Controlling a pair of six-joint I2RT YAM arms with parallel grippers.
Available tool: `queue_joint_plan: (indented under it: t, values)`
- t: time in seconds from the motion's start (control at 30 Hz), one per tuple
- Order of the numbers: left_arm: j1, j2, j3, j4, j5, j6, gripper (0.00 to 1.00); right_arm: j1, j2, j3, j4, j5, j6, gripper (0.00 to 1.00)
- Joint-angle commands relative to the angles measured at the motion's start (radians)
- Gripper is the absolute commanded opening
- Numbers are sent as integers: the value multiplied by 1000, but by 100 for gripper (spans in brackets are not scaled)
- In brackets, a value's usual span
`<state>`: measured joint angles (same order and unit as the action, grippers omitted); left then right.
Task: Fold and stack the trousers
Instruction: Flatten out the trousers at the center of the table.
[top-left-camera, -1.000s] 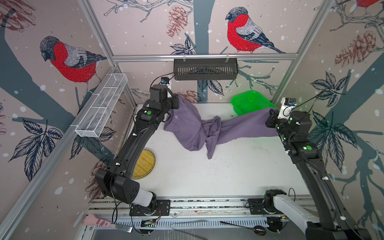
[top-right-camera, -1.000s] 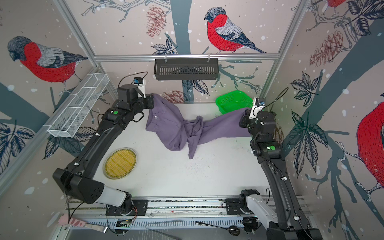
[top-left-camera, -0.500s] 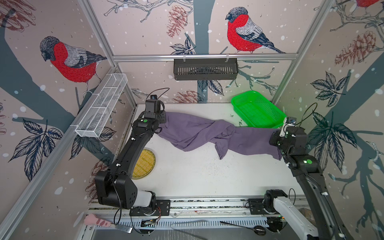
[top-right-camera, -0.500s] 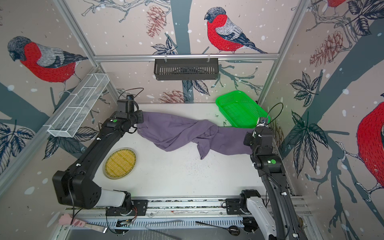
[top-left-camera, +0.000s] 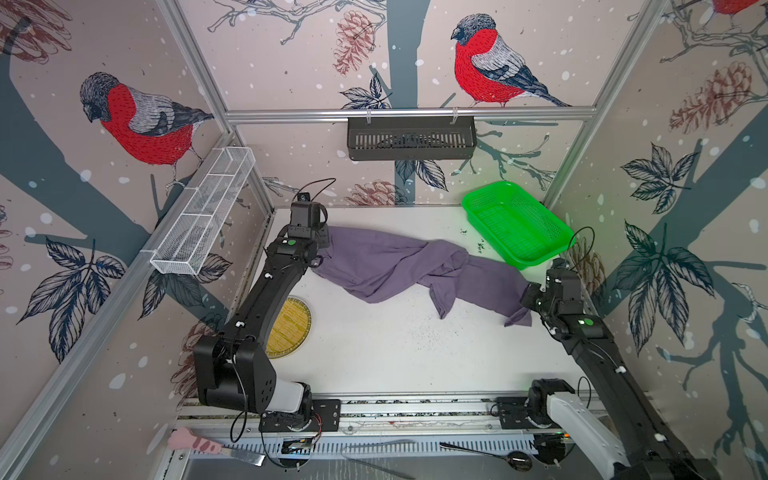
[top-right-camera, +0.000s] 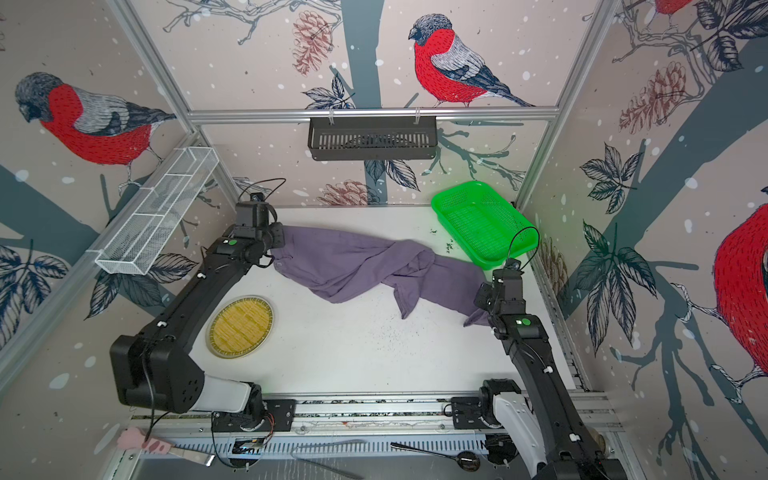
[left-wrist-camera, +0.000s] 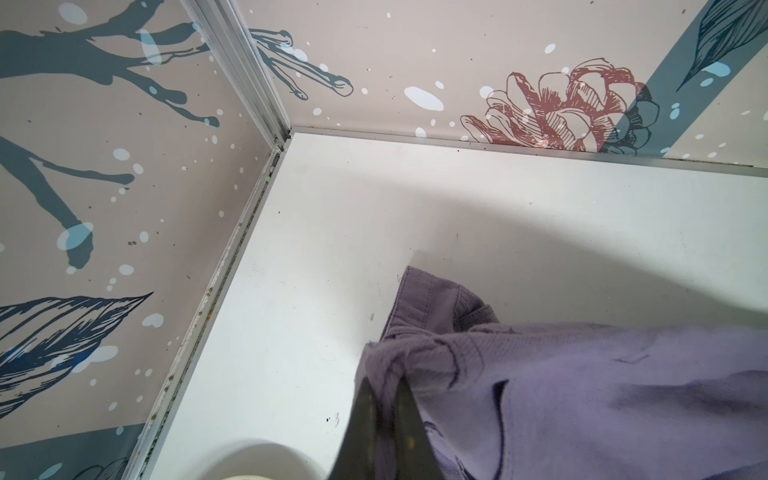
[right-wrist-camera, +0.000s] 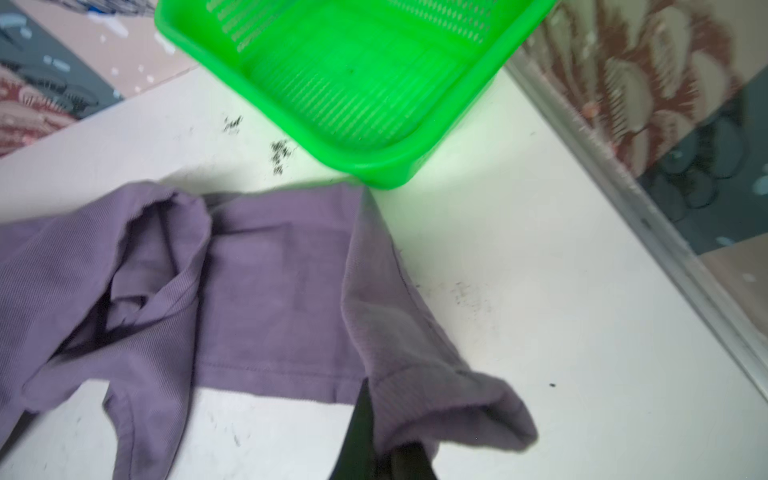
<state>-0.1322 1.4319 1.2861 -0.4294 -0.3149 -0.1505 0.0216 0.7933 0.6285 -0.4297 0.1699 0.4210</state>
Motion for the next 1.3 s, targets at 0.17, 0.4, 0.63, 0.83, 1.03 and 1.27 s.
queue_joint_plan:
  t: [0.17,0.4,0.63,0.83,1.03,1.27]
  values:
    - [79,19,89,18,-79,32,0,-164,1,92,136,137,-47,3]
    - [113,125,241,-31,-139,97,0,-196,77,143,178,135,-42,3]
    - [154,258,399,-64,-107,107,0,-215,73,108,183,164,-45,3]
    - [154,433,510,-59,-45,106,0,-238,103,29,226,158,-23,3]
    - [144,603,636,-37,-31,104,0,-285,146,-41,282,121,-3,3]
    - [119,818,852,-88,-10,120,0,-301,248,-53,302,62,9,3]
